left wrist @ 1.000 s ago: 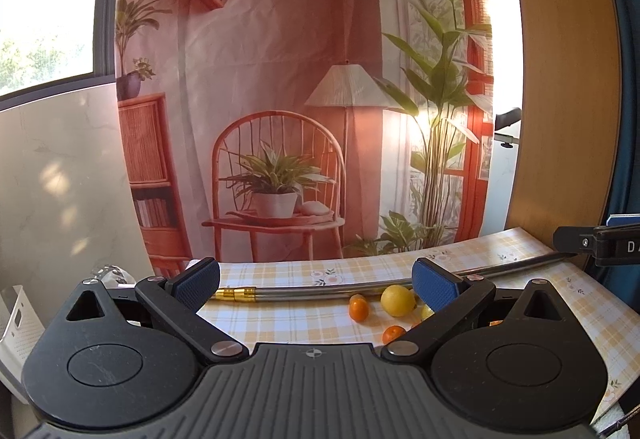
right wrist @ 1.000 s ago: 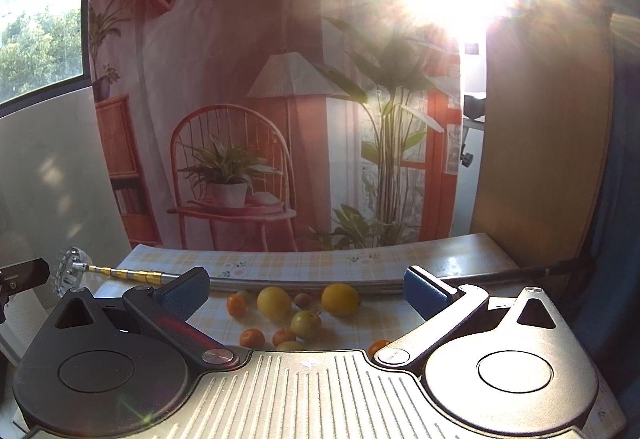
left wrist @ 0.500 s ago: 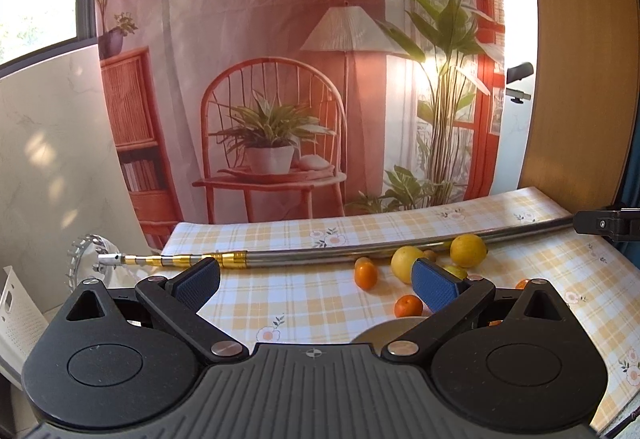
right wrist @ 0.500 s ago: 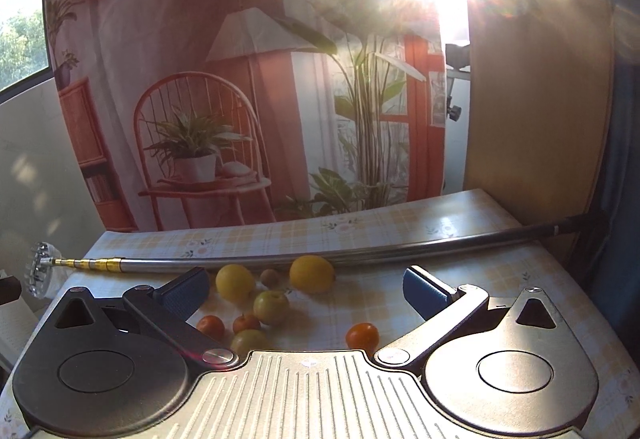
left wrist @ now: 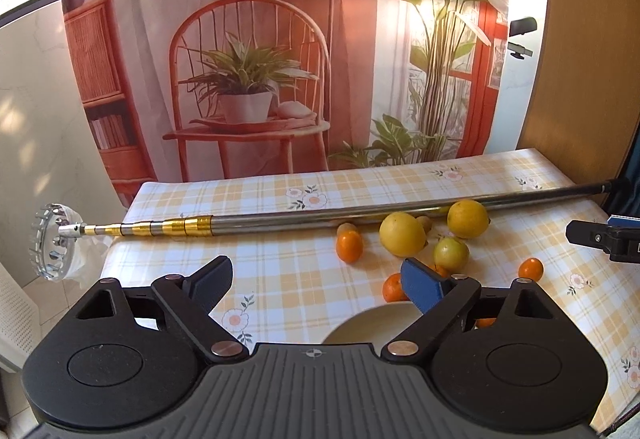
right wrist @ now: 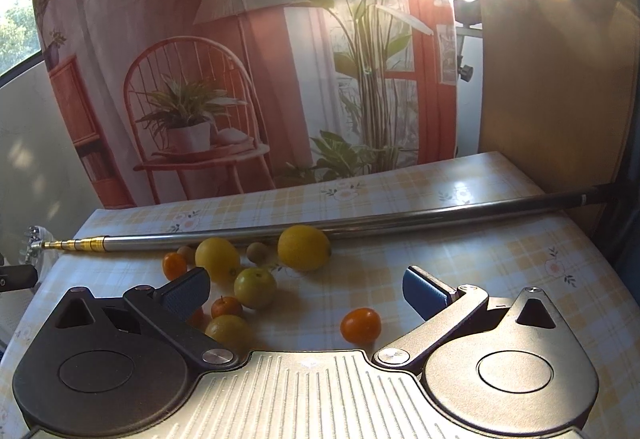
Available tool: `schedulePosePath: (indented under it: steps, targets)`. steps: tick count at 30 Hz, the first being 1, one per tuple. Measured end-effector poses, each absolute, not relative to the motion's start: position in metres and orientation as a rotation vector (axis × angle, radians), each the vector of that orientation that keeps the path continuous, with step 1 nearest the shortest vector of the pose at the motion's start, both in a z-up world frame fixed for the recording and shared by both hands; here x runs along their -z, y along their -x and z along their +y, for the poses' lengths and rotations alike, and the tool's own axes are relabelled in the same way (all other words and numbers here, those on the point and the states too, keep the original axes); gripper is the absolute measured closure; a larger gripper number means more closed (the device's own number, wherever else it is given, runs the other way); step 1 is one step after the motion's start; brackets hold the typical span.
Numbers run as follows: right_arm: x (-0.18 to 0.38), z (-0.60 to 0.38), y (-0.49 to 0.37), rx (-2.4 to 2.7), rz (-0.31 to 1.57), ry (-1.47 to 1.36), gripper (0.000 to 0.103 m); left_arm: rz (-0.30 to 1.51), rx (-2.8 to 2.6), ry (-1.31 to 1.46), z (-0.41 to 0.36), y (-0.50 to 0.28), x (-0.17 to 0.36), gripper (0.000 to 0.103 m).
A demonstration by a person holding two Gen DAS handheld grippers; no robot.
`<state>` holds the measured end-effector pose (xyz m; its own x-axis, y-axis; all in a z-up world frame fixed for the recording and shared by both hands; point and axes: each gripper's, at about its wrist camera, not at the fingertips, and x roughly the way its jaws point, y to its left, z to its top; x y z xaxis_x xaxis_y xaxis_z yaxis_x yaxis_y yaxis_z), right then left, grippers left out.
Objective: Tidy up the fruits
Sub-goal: 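Lower the left tool onto an orange and close its fingers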
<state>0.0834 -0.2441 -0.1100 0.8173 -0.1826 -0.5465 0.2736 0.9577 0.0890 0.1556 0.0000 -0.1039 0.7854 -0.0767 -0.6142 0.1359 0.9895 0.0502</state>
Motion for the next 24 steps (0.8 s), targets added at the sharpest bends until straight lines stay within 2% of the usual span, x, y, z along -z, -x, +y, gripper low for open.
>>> schedulePosePath:
  steps: [8,15,19,24]
  targets:
    - [0.113,-0.266,-0.111,0.220,0.576,-0.221,0.000,0.690,0.154,-0.074,-0.002,-0.192,0.102,0.012]
    - [0.142,-0.278,-0.130,0.238,0.670,-0.258,0.000,0.833,0.189,-0.005,0.004,-0.236,0.138,0.024]
    - [0.156,-0.282,-0.140,0.253,0.700,-0.269,0.000,0.895,0.206,0.040,0.004,-0.266,0.162,0.045]
    - [0.170,-0.284,-0.150,0.264,0.732,-0.259,0.001,0.880,0.298,-0.040,-0.016,-0.292,0.194,0.045]
